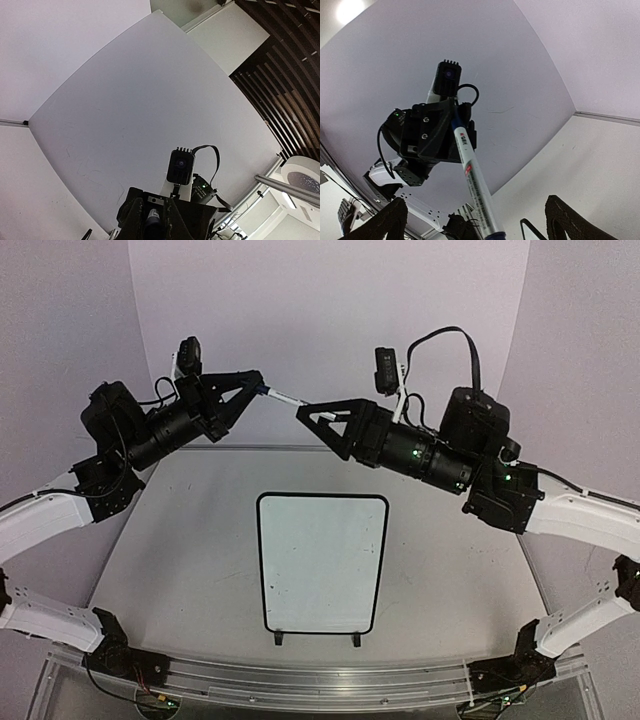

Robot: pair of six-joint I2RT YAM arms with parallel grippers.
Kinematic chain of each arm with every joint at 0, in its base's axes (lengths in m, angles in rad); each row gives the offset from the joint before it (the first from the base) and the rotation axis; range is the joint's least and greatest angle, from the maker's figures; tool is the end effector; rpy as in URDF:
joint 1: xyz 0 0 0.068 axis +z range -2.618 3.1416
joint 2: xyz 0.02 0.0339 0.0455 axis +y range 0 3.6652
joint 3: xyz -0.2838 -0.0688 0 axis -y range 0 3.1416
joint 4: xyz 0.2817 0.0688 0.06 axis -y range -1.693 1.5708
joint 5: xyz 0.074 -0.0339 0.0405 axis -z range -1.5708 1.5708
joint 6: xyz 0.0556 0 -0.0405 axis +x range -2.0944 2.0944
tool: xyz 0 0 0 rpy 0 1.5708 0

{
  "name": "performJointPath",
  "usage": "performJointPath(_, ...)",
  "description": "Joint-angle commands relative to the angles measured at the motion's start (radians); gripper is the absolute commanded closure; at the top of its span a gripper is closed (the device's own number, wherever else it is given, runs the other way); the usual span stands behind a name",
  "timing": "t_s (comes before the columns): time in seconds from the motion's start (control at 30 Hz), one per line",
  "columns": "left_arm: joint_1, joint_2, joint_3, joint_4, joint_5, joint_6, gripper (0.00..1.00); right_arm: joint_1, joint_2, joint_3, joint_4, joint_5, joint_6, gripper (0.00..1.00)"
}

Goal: Write a sentence on the whiteboard
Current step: Open the pen cap from the whiteboard marker.

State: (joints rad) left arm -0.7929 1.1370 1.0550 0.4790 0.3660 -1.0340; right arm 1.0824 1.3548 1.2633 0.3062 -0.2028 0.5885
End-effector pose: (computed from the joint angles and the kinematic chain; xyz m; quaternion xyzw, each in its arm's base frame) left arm 0.1981 -0.2295 0.4564 0.0849 0.5588 -0.7097 0.4205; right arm 0.1640 0.3326 0.4521 -0.2290 0.5858 0.6172 0.4727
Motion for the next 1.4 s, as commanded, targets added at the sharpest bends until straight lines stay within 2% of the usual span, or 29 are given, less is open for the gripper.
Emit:
performJointPath(0.0, -0.002, 0.004, -0.017, 0.161, 0.017, -0.040, 1.00, -0.001, 0.052, 0.004, 0.256, -0.115, 0.098, 0.10)
performJointPath(0.2, -0.002, -0.020, -0.035, 0.099, -0.004, 0.005, 1.00, -0.002, 0.107, 0.024, 0.334, -0.150, 0.141, 0.15)
performJointPath(0.53, -0.002, -0.050, -0.035, -0.015, -0.011, 0.052, 1.00, -0.001, 0.118, 0.027, 0.343, -0.135, 0.148, 0.24)
performJointPath(0.97, -0.002, -0.028, -0.045, -0.013, 0.023, 0.025, 1.00, -0.001, 0.121, 0.031, 0.344, -0.121, 0.143, 0.37)
performJointPath(1.37, -0.002, -0.041, -0.083, 0.002, 0.016, -0.002, 1.00, -0.001, 0.117, 0.018, 0.343, -0.065, 0.133, 0.39)
